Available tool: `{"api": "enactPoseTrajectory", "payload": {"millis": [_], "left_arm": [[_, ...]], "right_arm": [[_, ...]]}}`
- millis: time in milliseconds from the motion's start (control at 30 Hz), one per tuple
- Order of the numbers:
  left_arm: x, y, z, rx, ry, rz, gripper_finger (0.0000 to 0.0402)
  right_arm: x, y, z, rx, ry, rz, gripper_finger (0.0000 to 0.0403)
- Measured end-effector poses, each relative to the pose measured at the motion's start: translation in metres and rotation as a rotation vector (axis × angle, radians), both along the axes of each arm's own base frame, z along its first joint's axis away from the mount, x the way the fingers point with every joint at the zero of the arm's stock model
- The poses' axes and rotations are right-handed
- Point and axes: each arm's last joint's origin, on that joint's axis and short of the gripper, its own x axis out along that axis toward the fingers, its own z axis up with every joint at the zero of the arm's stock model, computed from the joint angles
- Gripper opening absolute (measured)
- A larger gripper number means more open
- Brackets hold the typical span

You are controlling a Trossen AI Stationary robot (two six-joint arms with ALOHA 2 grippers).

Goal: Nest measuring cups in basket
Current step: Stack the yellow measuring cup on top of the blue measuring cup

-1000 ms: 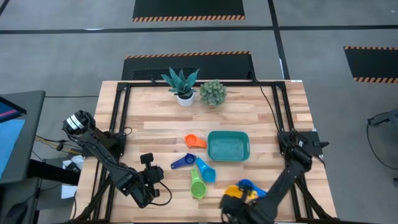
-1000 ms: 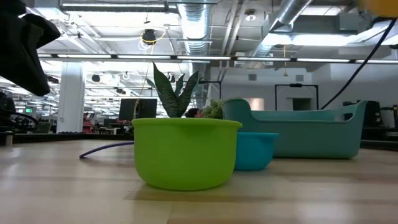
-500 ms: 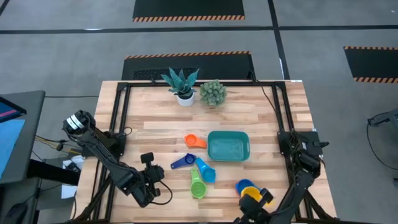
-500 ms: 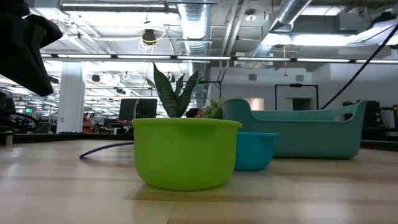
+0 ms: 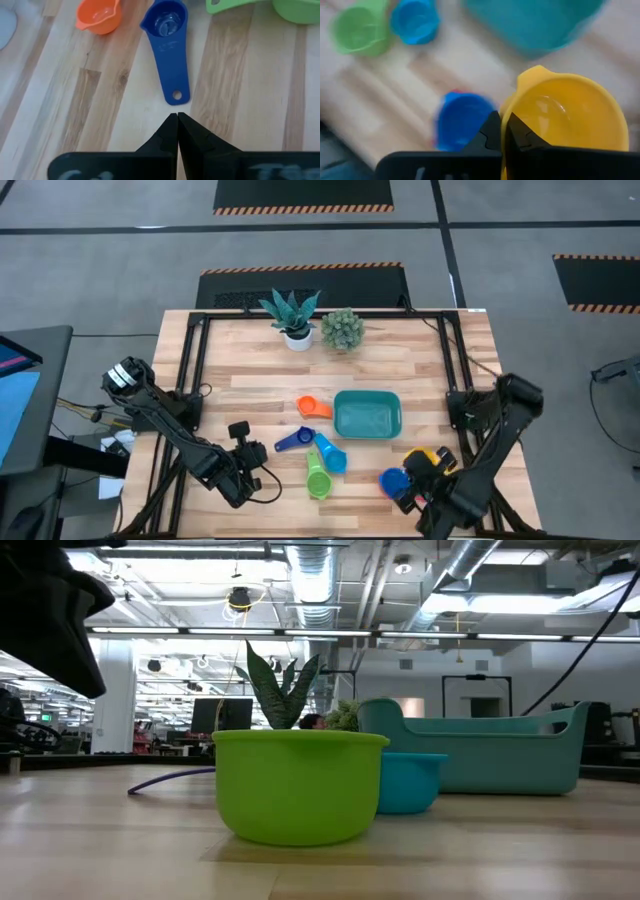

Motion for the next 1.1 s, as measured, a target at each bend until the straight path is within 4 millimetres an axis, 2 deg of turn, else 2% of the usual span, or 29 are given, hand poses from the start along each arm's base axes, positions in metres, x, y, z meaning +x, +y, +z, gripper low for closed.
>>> {"api": "enactPoseTrajectory", "payload": {"millis": [133, 333, 600, 833, 1100], "left_arm": [[0.000, 0.000, 0.000, -0.001, 0.001, 0.000, 0.0000], [0.000, 0.000, 0.000, -0.008, 0.005, 0.001, 0.0000], [0.000, 0.000, 0.000, -0.008, 0.006, 0.001, 0.0000], [0.000, 0.000, 0.000, -0.007, 0.005, 0.001, 0.0000], [0.000, 0.000, 0.000, -0.007, 0.004, 0.002, 0.0000]], "right_arm": [[0.005, 0.004, -0.025, 0.078, -0.059, 0.038, 0.0005], [0.018, 0.007, -0.041, 0.071, -0.055, 0.059, 0.0006], [0.029, 0.008, -0.042, 0.096, -0.053, 0.139, 0.0015], [0.029, 0.011, -0.042, 0.132, -0.036, 0.158, 0.0039], [0.029, 0.012, -0.043, 0.156, -0.019, 0.163, 0.0042]]}}
